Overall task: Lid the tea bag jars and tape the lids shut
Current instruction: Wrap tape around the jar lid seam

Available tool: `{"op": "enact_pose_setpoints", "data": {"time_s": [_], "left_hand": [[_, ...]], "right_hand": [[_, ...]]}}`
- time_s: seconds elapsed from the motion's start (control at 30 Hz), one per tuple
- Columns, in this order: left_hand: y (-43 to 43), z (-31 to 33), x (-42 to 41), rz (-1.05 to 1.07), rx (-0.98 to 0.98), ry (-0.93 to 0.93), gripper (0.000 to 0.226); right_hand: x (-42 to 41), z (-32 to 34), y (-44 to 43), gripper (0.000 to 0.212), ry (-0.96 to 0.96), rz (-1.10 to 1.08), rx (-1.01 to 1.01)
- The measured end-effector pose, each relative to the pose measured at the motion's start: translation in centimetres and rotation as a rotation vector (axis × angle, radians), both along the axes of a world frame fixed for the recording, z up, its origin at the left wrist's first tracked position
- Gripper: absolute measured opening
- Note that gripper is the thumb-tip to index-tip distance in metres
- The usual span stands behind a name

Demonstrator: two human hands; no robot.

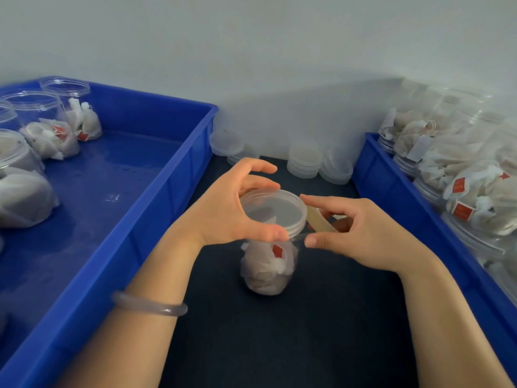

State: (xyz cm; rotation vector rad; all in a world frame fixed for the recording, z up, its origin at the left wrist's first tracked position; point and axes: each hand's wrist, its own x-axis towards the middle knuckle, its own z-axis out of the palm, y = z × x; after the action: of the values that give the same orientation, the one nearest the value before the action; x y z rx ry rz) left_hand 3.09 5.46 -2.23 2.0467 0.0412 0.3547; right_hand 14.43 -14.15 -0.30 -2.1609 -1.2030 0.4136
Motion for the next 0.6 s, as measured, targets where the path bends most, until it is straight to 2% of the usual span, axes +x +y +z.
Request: {"op": "enact_pose_setpoints", "data": {"time_s": [0.27,0.33,0.43,0.6], "left_hand": [[-1.3,1.9,-0.5,-0.091,0.213,0.142,0.078],[-2.3,2.5,-0.6,-0.060,0.372,0.186,0.081],[-4.6,2.7,0.0,0.091,0.621,0.156,0.090],[-4.5,3.0,-0.3,-0.003,0.536,0.219,0.081]], "right_hand": [[-0.1,-0.5,0.3,0.069,0.016,-0.010,0.040],[-0.4,-0.4,0.3,0.064,0.006,-0.004,0.034],[-0.7,-0.5,0.3,0.054,0.002,-0.028,0.010],[-0.7,-0.3,-0.4,0.067,0.109,0.005,-0.059]]}}
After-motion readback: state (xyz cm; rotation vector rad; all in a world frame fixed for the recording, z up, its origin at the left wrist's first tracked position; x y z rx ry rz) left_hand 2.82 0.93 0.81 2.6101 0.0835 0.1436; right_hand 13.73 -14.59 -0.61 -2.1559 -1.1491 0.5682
